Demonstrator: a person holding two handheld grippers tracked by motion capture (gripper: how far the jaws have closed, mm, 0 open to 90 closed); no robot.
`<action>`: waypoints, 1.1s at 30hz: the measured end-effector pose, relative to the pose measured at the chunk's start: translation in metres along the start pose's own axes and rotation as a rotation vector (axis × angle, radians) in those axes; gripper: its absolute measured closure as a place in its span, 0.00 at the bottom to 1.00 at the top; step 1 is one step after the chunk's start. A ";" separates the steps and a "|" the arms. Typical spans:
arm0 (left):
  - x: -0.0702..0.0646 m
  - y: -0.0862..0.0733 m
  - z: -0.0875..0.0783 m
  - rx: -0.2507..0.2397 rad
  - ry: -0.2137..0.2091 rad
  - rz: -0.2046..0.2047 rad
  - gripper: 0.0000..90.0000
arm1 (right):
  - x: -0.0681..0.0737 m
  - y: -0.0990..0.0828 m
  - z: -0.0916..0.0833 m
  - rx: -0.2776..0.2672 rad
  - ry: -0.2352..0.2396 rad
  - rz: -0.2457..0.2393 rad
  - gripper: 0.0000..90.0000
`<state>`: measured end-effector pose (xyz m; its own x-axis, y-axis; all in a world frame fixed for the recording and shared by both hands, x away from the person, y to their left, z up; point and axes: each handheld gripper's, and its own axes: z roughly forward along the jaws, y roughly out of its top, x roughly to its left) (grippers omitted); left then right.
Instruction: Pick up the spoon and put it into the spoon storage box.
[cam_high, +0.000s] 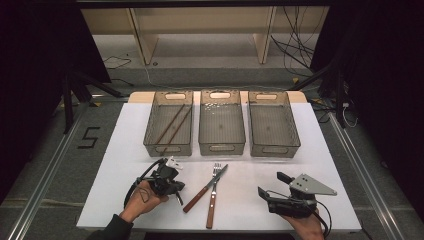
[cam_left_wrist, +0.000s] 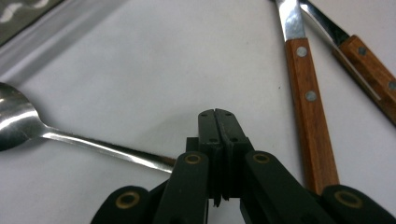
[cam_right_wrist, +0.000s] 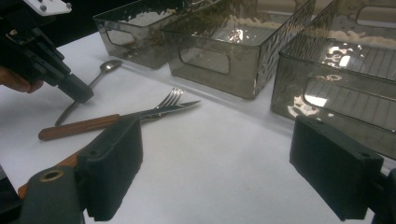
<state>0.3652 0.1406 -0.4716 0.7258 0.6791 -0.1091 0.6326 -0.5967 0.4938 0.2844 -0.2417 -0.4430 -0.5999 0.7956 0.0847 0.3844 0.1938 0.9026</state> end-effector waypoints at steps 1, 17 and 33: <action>0.001 -0.001 0.001 0.005 -0.001 -0.003 0.99 | 0.000 0.000 0.000 0.001 0.000 0.000 0.20; 0.017 -0.016 -0.015 0.092 0.009 -0.021 0.99 | 0.001 0.000 -0.001 0.003 -0.004 -0.003 0.20; 0.053 -0.038 -0.036 0.182 0.065 -0.110 0.99 | 0.004 0.001 -0.001 0.003 -0.005 -0.007 0.20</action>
<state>0.3699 0.2147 -0.4650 0.6346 0.7670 -0.0948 0.7496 -0.5810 0.3171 0.2820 -0.2385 -0.4413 -0.5989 0.7972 0.0760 0.3819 0.2009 0.9021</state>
